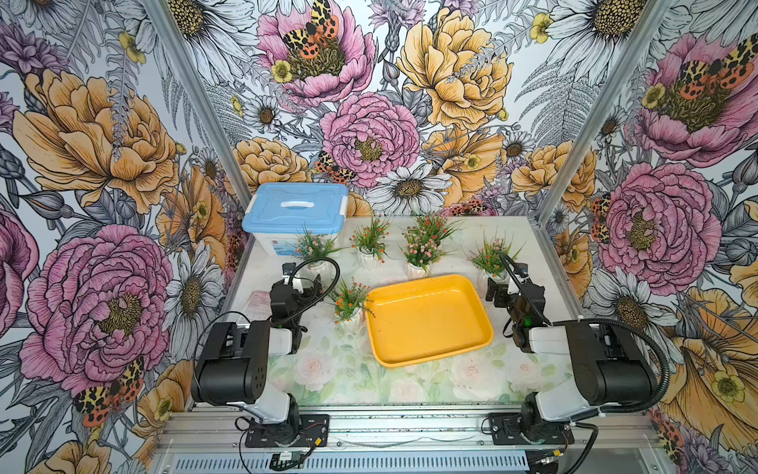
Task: Put the potted gypsophila into the storage box
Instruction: Pick up the baby's breath potted plant from the center of the board.
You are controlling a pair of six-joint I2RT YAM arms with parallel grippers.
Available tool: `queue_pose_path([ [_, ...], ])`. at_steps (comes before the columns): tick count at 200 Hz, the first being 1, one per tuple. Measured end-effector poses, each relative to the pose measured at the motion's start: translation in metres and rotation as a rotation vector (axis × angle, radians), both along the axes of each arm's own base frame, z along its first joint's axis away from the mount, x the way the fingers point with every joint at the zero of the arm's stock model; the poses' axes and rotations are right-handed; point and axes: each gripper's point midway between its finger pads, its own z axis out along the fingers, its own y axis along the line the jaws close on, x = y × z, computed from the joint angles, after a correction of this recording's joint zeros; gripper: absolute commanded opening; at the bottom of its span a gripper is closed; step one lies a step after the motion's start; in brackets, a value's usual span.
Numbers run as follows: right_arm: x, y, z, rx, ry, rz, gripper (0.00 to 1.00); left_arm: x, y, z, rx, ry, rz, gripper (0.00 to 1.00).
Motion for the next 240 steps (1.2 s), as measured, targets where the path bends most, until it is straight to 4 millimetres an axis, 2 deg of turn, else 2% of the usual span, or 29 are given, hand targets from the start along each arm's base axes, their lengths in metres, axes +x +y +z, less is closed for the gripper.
queue_pose_path([
  [78, 0.0038, -0.0015, 0.0085, -0.007, -0.032, -0.006, 0.99, 0.0009, -0.0020, 0.0029, -0.004, -0.012, -0.012, 0.99],
  [240, 0.0042, -0.0028, 0.0102, -0.013, -0.039, -0.012, 0.99, 0.0009, -0.0019, 0.0029, -0.004, -0.012, -0.012, 0.99],
])
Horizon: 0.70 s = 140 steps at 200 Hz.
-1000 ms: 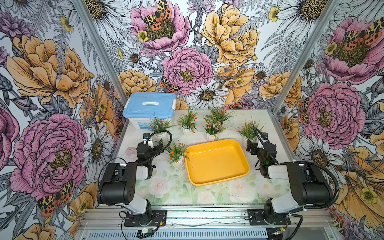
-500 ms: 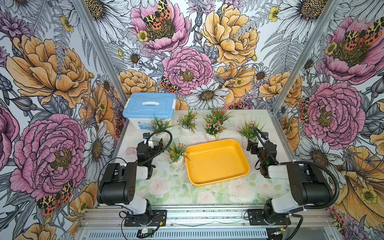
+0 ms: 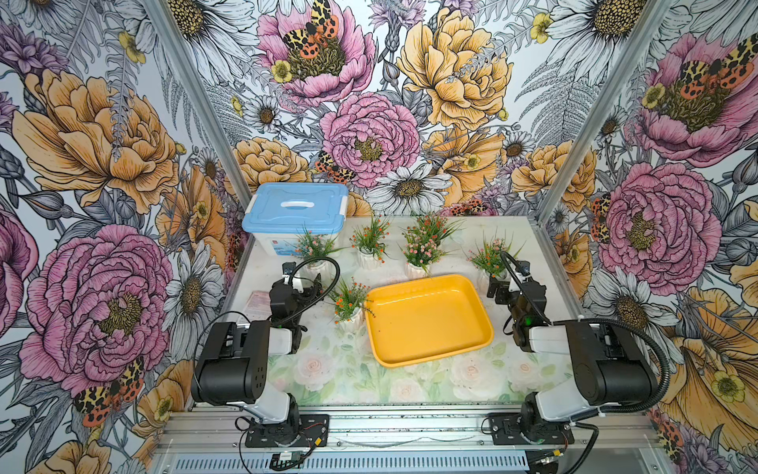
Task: Put the potted gypsophila into the storage box
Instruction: Pick up the baby's breath potted plant from the center of the board.
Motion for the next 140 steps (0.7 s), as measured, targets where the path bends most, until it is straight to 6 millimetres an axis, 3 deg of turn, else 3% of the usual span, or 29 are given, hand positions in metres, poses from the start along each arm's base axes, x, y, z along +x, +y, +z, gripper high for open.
queue_pose_path([
  [24, -0.001, -0.005, 0.004, -0.005, -0.026, -0.031, 0.99, 0.001, 0.000, 0.001, 0.000, 0.001, 0.001, 0.99],
  [41, -0.021, -0.016, 0.010, -0.003, -0.071, -0.101, 0.99, 0.003, 0.002, 0.006, 0.001, 0.027, 0.009, 0.99],
  [61, -0.050, -0.025, 0.028, -0.011, -0.126, -0.159, 0.99, 0.012, 0.003, 0.050, 0.006, 0.004, 0.019, 0.99],
  [82, -0.062, -0.030, 0.086, -0.010, -0.240, -0.195, 0.99, 0.018, -0.002, 0.123, -0.005, -0.064, 0.027, 0.99],
  [100, -0.072, -0.034, 0.143, 0.035, -0.349, -0.224, 0.99, 0.015, -0.024, 0.179, -0.032, -0.110, 0.003, 0.99],
  [118, -0.087, -0.037, 0.188, 0.110, -0.412, -0.253, 0.99, 0.005, -0.059, 0.214, -0.063, -0.130, -0.060, 0.99],
  [140, -0.097, -0.038, 0.219, 0.201, -0.408, -0.274, 0.99, -0.009, -0.102, 0.239, -0.126, -0.125, -0.136, 0.99],
])
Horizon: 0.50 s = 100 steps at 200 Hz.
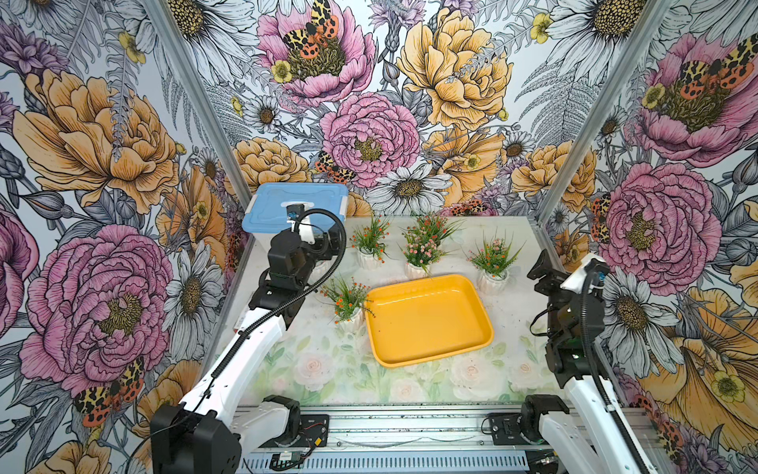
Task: Put the potted gypsophila into the storage box
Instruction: Pick up the baby's breath potted plant from the center of the board.
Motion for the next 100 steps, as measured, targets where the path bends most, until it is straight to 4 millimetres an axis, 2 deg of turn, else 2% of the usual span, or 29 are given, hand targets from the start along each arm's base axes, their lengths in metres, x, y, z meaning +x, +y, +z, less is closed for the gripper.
queue_pose_path([
  [21, 0.008, 0.009, 0.014, 0.081, 0.056, 0.050, 0.99, -0.006, -0.026, 0.015, -0.103, 0.024, -0.045, 0.99],
  [41, 0.034, 0.031, 0.014, 0.146, 0.147, 0.140, 0.99, -0.007, -0.051, 0.025, -0.195, 0.054, -0.085, 0.99],
  [74, 0.076, 0.091, -0.003, 0.247, 0.308, 0.340, 0.99, -0.012, -0.114, 0.020, -0.309, 0.152, -0.190, 0.99],
  [100, 0.095, 0.153, 0.002, 0.393, 0.365, 0.540, 0.99, -0.019, -0.160, 0.007, -0.358, 0.237, -0.259, 0.99],
])
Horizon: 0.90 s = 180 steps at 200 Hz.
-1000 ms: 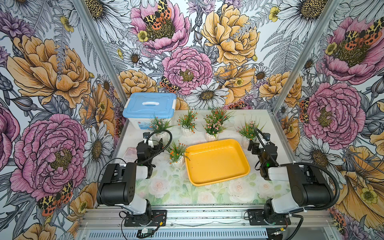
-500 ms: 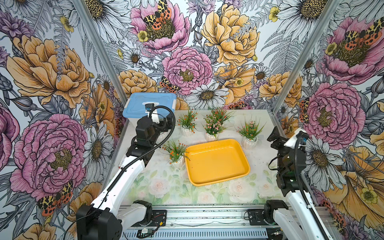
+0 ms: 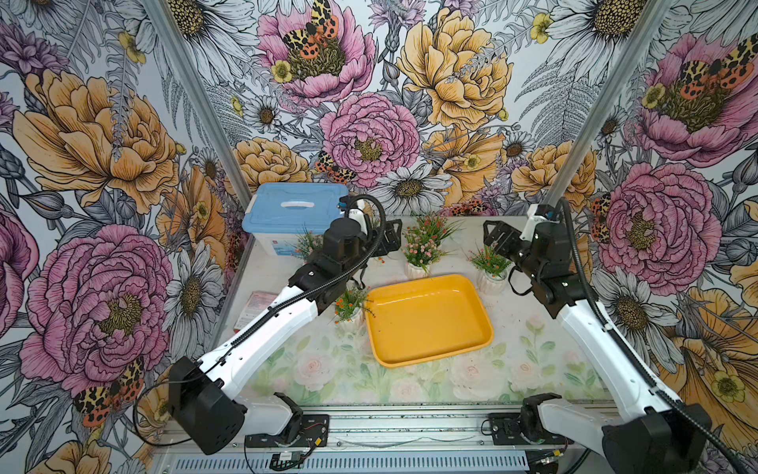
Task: Put the potted gypsophila into the storage box
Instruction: Pick up the baby's breath potted plant from the center of the board.
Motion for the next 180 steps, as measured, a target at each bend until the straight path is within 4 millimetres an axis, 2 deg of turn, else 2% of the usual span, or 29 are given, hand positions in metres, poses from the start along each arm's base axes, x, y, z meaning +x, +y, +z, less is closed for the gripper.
queue_pose_path([
  [19, 0.000, 0.059, 0.002, 0.074, 0.047, 0.158, 0.99, -0.006, -0.027, -0.005, -0.005, 0.029, -0.046, 0.99],
  [40, -0.007, 0.102, 0.000, 0.099, 0.080, 0.282, 0.99, -0.012, -0.048, -0.002, -0.011, 0.023, -0.093, 0.99],
  [53, -0.009, 0.105, 0.003, 0.109, 0.079, 0.292, 0.99, -0.012, -0.055, 0.001, -0.024, 0.017, -0.116, 0.99],
  [88, -0.009, 0.098, 0.016, 0.117, 0.048, 0.291, 0.99, -0.007, -0.069, 0.002, -0.066, 0.016, -0.169, 0.99],
  [102, -0.004, 0.089, 0.018, 0.120, 0.042, 0.274, 0.98, -0.003, -0.072, -0.001, -0.075, 0.022, -0.186, 0.99],
  [113, 0.002, 0.076, 0.016, 0.132, 0.048, 0.232, 0.92, 0.004, -0.071, -0.003, -0.078, 0.029, -0.180, 0.99],
  [121, 0.010, 0.057, 0.009, 0.140, 0.059, 0.176, 0.88, 0.009, -0.069, -0.005, -0.075, 0.033, -0.166, 0.99],
  [141, 0.025, -0.018, -0.034, 0.120, 0.139, -0.047, 0.84, 0.020, -0.059, -0.010, -0.042, 0.025, -0.105, 0.99],
  [163, 0.015, -0.093, -0.090, 0.070, 0.286, -0.278, 0.80, 0.027, -0.047, -0.012, 0.033, 0.011, -0.040, 0.99],
  [180, 0.002, -0.126, -0.115, 0.032, 0.370, -0.377, 0.80, 0.030, -0.039, -0.008, 0.089, -0.010, -0.004, 0.99],
])
